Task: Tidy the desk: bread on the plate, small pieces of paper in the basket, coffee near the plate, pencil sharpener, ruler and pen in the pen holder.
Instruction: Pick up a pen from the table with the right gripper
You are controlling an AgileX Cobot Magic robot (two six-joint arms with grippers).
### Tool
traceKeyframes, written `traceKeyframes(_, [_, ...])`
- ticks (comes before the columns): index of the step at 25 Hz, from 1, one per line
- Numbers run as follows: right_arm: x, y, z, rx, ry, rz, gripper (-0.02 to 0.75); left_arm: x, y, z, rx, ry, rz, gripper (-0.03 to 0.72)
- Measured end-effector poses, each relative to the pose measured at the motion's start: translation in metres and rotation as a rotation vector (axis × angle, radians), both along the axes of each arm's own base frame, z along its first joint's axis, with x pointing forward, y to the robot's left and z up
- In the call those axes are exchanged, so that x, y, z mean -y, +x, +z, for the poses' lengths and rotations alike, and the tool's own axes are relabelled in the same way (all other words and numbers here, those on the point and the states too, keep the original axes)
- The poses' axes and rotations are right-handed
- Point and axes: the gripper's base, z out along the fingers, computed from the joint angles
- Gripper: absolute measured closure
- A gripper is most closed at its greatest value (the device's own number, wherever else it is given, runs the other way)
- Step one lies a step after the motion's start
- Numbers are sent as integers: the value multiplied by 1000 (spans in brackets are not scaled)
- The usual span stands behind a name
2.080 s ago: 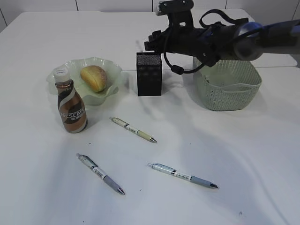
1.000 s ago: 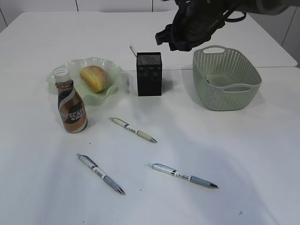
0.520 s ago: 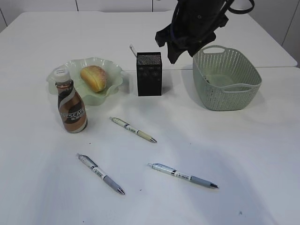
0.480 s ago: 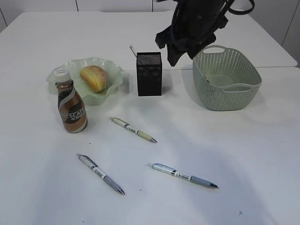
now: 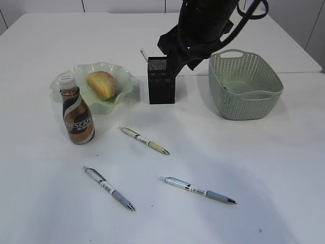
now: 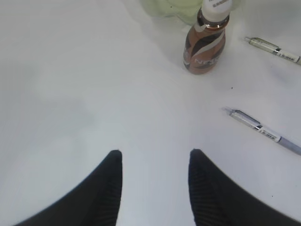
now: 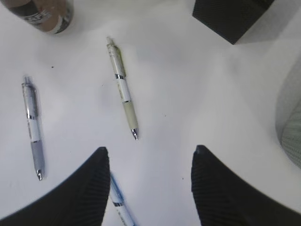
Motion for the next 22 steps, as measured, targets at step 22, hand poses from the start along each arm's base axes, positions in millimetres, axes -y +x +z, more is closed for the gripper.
traceKeyframes(22, [6, -90, -61, -234, -160, 337, 299, -2, -7, 18, -38, -4, 17, 365])
